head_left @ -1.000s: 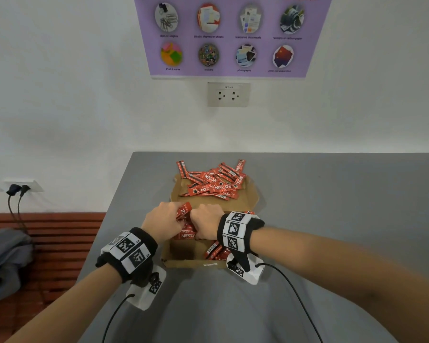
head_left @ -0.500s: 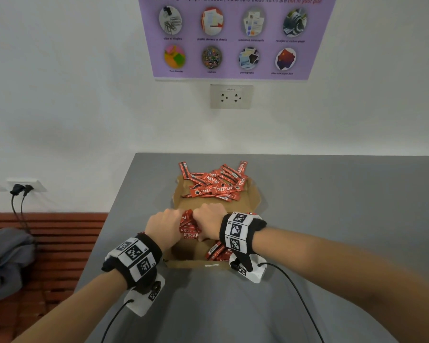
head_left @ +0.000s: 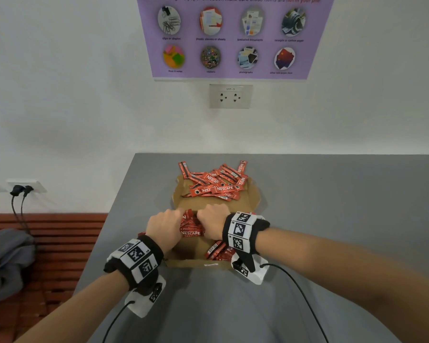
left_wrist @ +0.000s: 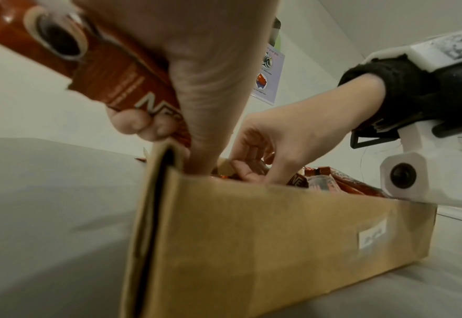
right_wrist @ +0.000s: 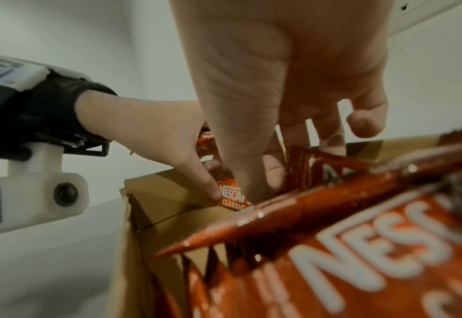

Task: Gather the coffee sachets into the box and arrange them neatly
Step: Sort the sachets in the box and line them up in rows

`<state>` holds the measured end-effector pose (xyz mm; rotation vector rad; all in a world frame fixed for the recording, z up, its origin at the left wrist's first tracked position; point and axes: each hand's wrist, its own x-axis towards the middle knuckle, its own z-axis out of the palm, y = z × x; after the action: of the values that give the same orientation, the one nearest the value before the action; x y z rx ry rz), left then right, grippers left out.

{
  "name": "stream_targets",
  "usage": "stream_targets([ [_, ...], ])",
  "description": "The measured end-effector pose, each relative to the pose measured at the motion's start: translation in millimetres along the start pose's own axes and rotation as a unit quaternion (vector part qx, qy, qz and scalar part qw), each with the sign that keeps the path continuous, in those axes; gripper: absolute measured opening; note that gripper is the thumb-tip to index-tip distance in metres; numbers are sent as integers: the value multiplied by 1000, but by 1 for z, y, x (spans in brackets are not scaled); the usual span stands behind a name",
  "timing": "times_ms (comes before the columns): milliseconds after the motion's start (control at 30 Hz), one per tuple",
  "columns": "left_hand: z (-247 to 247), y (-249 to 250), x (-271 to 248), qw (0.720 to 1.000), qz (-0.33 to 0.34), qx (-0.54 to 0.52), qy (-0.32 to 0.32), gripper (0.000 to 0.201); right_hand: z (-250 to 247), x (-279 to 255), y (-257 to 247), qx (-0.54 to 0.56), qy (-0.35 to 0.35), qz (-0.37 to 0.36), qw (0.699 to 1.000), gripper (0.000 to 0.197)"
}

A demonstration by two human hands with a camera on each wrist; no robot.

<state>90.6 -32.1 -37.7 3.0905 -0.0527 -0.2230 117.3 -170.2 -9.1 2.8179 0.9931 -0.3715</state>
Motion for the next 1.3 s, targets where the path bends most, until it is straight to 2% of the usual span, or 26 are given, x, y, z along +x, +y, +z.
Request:
stream_targets([
  [433, 2, -2, -1, 1000, 13, -8, 3, 42, 0, 2, 1, -11, -5, -4, 1000, 19],
  [800, -7, -2, -4, 999, 27, -35, -9, 45, -7, 2, 5, 11, -4, -7, 1000, 30],
  [867, -15, -3, -4, 997, 18, -77, -7, 40, -15, 2, 11, 48, 21, -1, 999, 32],
  [967, -27, 1, -1, 976, 19, -217, 24, 8, -27, 3, 21, 173, 87, 5, 981, 42],
  [1000, -31, 5, 0, 968, 37, -246, 34, 5, -30, 3, 22, 221, 100, -12, 970, 45],
  [1067, -33, 14, 2, 956, 70, -280, 59, 11, -34, 0, 22, 293, 116, -53, 947, 41],
  [1167, -34, 21, 2, 936, 69, -338, 75, 33, -33, -8, 28, 338, 161, -80, 924, 35],
  [1233, -33, 22, -1, 923, 81, -371, 62, 31, -29, -12, 35, 356, 183, -65, 914, 30],
  [1300, -34, 23, -3, 922, 112, -369, 33, 28, -24, -17, 42, 354, 197, -48, 913, 22],
])
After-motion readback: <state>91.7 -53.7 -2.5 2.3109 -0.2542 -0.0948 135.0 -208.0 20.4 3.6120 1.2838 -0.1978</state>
